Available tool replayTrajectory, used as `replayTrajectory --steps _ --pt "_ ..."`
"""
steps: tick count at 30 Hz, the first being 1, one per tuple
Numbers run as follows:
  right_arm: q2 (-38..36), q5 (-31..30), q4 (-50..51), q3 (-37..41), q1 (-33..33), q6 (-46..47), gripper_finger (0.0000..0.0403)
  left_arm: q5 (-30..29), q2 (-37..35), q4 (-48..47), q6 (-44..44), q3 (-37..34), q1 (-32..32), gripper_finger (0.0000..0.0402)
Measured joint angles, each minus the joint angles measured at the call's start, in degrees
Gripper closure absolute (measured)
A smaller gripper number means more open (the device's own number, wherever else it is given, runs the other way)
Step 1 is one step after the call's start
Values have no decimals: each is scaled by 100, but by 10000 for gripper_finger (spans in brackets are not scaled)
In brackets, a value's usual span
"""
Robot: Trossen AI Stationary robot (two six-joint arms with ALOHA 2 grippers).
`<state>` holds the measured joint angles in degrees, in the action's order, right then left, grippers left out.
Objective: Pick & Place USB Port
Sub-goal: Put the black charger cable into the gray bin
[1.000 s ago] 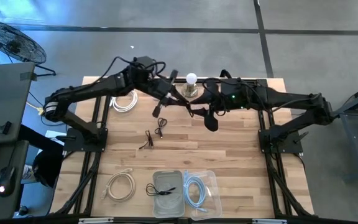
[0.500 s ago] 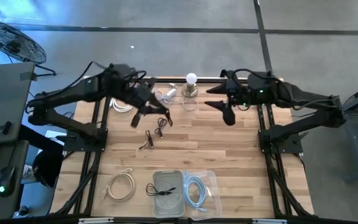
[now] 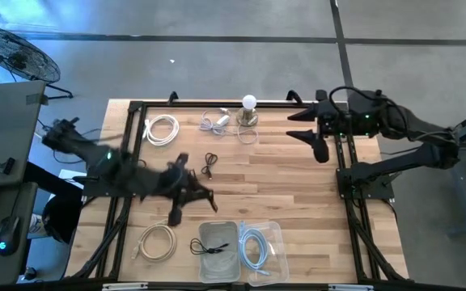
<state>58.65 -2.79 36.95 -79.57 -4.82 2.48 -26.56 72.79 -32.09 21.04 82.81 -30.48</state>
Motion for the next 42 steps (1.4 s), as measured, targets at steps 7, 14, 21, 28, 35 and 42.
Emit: replayTrajectory --steps 7,14,21,28,35,42 --pt "-69 621 99 0 1 -118 198 -1870 550 -97 1992 0 -1346 364" --pt "-55 982 159 24 124 5 197 -2246 1164 -952 4093 -2 -1694 364" --pt "-52 853 144 26 441 3 197 -1657 1549 -1023 5210 -2 -1679 364" --pt "-50 610 140 26 713 38 198 -790 1756 -842 5875 -2 -1679 364" --pt "-50 288 140 26 1043 50 199 -325 1812 -860 5646 -99 -1508 364" --pt "-50 155 140 28 1208 50 201 498 1819 280 4762 -652 -1061 364"
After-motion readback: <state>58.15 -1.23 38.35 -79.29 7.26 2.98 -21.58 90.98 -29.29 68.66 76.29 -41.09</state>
